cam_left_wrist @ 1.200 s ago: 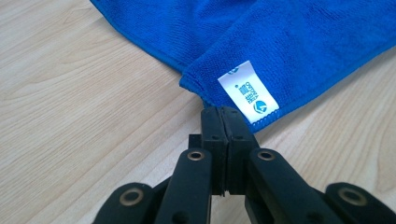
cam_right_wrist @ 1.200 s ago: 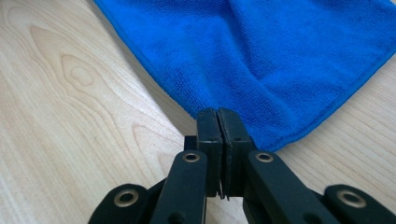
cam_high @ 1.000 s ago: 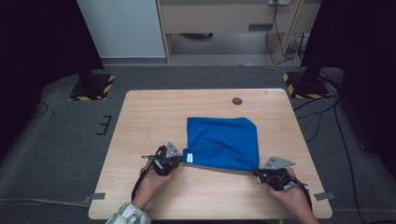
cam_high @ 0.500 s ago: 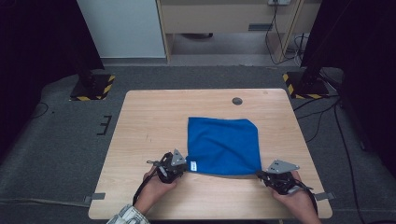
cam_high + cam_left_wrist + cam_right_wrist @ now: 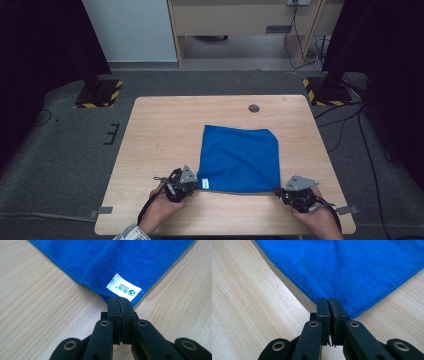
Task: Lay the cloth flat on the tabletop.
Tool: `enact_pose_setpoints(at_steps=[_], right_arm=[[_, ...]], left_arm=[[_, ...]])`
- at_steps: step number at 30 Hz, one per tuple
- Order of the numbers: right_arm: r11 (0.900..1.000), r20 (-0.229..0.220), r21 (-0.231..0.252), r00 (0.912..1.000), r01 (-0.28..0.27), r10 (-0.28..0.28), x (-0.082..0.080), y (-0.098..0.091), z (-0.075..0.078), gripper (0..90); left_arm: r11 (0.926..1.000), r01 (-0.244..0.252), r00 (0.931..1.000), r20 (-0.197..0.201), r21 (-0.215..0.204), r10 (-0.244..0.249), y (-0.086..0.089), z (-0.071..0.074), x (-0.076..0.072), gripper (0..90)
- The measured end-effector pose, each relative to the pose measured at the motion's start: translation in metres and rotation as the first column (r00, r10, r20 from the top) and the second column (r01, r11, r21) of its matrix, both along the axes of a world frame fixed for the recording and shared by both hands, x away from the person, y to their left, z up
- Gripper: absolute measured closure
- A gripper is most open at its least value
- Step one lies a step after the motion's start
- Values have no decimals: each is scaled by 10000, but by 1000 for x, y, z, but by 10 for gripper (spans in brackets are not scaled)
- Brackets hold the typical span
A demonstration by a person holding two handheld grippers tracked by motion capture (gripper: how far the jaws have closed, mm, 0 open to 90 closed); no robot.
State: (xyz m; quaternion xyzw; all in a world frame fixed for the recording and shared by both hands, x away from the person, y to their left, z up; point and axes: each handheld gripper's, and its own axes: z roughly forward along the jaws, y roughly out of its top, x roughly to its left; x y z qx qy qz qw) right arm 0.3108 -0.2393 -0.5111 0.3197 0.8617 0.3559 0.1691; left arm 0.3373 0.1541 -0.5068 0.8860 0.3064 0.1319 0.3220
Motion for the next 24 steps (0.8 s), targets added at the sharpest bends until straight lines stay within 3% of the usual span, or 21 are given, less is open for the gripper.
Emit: enact_pose_setpoints(at_steps=[5, 12, 17, 18, 21, 24], right_arm=[[9999, 79, -21, 9999, -124, 124, -1, 2, 2, 874], [9994, 201, 103, 9992, 338, -340, -6, -17, 8, 872], [9991, 179, 71, 9990, 417, -418, -9, -24, 9, 837], [9990, 169, 120, 9989, 426, -428, -10, -24, 9, 805], [9984, 182, 335, 9987, 464, -470, -11, -27, 10, 578], [9962, 329, 555, 9971, 672, -691, -10, -28, 11, 420]], left_arm=[[9992, -37, 10000, -93, -391, 33, 4, 4, -5, 885], [9972, 617, 9975, -329, -426, -631, -14, 2, -14, 882], [9957, 692, 9967, -373, -614, -715, -17, 3, -18, 860], [9959, 640, 9972, -333, -639, -662, -17, 3, -19, 835], [9955, 346, 9992, -161, -880, -362, -14, 6, -22, 567], [9920, 192, 9998, 109, -1245, -180, -10, 10, -21, 389]])
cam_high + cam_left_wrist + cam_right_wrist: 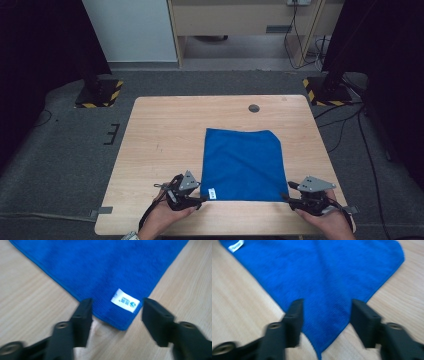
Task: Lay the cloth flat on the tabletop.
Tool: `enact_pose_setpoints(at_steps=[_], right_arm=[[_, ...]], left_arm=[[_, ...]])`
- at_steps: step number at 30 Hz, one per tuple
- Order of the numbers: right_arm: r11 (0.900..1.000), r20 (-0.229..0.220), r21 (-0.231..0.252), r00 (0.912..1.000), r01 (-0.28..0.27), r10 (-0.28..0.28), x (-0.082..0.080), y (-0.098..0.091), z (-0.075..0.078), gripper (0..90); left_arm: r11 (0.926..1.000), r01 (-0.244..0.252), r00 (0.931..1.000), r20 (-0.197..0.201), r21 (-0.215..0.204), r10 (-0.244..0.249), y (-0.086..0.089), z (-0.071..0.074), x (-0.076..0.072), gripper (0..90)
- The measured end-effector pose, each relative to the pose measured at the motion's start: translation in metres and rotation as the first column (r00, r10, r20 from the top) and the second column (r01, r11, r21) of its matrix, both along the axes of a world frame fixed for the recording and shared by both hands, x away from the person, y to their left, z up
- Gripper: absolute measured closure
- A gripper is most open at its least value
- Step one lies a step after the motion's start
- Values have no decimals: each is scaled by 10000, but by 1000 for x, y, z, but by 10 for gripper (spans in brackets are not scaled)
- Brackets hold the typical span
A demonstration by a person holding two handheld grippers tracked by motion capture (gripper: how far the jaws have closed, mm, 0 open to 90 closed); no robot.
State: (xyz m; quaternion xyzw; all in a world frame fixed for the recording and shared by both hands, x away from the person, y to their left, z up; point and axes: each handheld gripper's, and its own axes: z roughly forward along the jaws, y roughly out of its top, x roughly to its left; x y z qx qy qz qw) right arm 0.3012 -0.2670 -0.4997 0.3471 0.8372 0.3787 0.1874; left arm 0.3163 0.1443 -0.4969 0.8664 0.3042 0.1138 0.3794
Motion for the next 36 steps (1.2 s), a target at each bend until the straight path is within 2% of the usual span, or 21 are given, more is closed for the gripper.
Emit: enact_pose_setpoints(at_steps=[1, 5, 11, 19, 23, 27, 31, 36], right_arm=[[9999, 21, 63, 9999, 132, -132, 1, 1, 0, 374], [9992, 115, 58, 9991, 407, -408, 5, 3, -2, 278], [9961, -12, 210, 9963, 861, -861, 15, 5, -6, 182], [9925, 100, 379, 9931, 1162, -1166, 23, 10, -7, 139], [9919, 152, 501, 9929, 1169, -1178, 26, 13, -7, 125], [9906, 127, 587, 9922, 1234, -1243, 31, 18, -7, 113], [9914, 98, 769, 9942, 1057, -1067, 40, 31, -5, 92], [9935, 28, 782, 9965, 831, -835, 47, 47, -3, 85]], left_arm=[[9999, -61, 10000, 18, -90, 62, 1, 1, 1, 334], [9986, -329, 9992, 225, -422, 339, 5, 2, 7, 248], [9962, -796, 9962, 318, -354, 807, 10, -1, 19, 145], [9901, -1313, 9896, 528, -503, 1339, 15, -3, 30, 99], [9840, -1681, 9837, 547, -583, 1713, 20, -6, 42, 85], [9825, -1741, 9816, 679, -665, 1785, 22, -7, 47, 81], [9802, -1767, 9778, 984, -893, 1852, 27, -6, 50, 65], [9772, -1936, 9709, 1257, -875, 2036, 30, -4, 52, 64]])
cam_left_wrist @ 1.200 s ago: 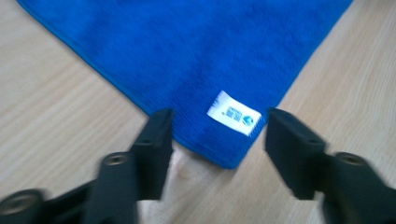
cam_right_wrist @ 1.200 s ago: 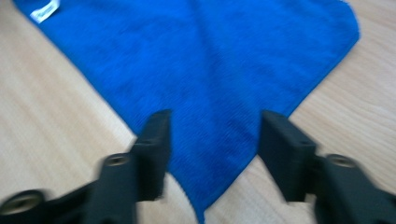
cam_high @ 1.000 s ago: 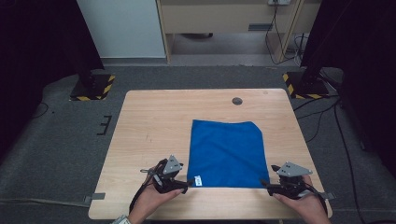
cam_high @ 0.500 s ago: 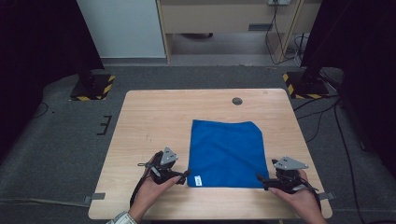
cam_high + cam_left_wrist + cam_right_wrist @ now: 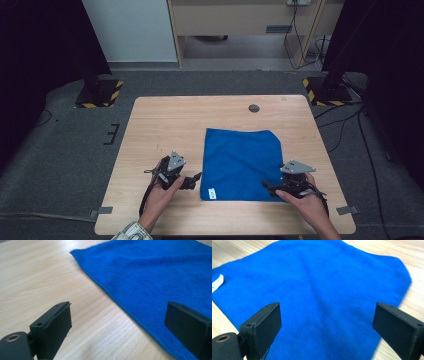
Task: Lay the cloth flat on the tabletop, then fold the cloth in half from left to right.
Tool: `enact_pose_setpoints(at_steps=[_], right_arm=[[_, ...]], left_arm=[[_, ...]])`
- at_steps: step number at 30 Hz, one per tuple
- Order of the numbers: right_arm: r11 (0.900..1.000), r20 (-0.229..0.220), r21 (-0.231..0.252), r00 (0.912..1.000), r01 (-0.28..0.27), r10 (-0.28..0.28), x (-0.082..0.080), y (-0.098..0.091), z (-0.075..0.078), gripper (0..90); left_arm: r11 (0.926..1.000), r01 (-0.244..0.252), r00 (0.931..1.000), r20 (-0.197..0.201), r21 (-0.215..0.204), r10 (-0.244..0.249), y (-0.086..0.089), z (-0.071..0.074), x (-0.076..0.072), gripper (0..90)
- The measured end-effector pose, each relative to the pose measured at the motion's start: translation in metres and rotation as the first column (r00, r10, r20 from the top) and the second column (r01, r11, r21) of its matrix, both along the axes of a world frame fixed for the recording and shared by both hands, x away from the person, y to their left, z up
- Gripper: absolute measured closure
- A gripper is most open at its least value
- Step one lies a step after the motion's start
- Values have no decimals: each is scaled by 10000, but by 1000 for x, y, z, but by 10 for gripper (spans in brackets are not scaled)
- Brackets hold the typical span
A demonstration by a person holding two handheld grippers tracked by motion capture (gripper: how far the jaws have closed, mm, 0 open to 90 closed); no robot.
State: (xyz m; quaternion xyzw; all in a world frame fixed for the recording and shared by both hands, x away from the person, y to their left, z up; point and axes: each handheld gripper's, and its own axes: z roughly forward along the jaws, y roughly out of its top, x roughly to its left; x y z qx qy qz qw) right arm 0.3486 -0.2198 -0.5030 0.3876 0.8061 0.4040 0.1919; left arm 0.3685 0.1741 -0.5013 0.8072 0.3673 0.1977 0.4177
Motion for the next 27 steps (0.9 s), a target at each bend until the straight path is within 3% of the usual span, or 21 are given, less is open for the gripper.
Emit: enact_pose_setpoints(at_steps=[3, 6, 11, 13, 17, 18, 20, 27], right_arm=[[9995, -166, -270, 9997, -172, 168, 7, 10, -2, 88], [9994, -278, -233, 9993, -249, 243, 10, 18, -2, 89], [9985, -384, -363, 9985, -406, 392, 17, 50, -1, 111], [9970, -384, -312, 9968, -708, 696, 16, 64, 2, 106], [9910, -423, -271, 9906, -1313, 1301, 15, 93, 4, 132], [9910, -423, -271, 9906, -1313, 1301, 15, 93, 4, 132], [9845, -525, -397, 9843, -1706, 1685, 13, 111, 4, 154], [9740, -736, -619, 9743, -2177, 2131, 10, 138, 2, 199]], left_arm=[[9994, -276, 9996, 94, -186, 278, 7, 2, 3, 63], [9990, -382, 9993, 24, -248, 383, 10, 1, 4, 63], [9979, -594, 9982, -16, -253, 593, 16, 2, 7, 63], [9977, -647, 9979, -39, -207, 646, 18, 2, 8, 64], [9965, -782, 9969, -64, -281, 780, 22, 2, 10, 65], [9965, -782, 9969, -64, -281, 780, 22, 2, 10, 65], [9958, -854, 9963, -50, -339, 853, 26, 3, 10, 66], [9944, -1025, 9947, 28, -270, 1026, 32, 4, 12, 66]])
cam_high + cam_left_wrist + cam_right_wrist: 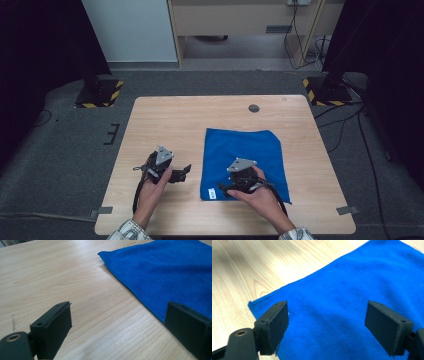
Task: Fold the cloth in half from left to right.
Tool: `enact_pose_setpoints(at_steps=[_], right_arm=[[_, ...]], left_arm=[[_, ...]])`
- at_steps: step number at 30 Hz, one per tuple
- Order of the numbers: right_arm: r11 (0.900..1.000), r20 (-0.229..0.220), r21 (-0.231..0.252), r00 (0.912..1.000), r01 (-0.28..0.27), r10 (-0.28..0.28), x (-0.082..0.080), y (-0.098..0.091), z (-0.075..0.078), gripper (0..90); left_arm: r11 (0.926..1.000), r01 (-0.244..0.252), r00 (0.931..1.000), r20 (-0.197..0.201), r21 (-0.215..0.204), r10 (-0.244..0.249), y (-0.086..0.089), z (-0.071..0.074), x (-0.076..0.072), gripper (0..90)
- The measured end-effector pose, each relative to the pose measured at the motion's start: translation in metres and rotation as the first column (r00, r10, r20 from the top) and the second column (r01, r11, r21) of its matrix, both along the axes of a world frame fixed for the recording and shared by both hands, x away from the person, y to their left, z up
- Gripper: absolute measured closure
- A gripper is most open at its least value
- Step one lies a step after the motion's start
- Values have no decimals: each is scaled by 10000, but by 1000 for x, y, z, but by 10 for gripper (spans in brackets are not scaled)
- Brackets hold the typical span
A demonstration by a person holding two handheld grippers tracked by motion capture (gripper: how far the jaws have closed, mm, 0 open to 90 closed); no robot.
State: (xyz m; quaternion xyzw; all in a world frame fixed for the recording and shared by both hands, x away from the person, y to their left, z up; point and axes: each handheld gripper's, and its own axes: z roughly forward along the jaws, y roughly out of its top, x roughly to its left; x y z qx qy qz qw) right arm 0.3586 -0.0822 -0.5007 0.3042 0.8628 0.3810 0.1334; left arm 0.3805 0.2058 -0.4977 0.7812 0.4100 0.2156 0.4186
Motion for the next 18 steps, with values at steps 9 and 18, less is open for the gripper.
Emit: enact_pose_setpoints(at_steps=[9, 18], right_arm=[[9992, 14, -43, 9992, -407, 407, -5, 19, 2, 328], [9901, 142, 107, 9901, -1398, 1396, -15, 38, 5, 676]], left_arm=[[9994, -344, 9994, 25, -4, 344, 12, 0, 5, 66], [9983, -570, 9984, -57, -121, 569, 18, -1, 7, 68]])
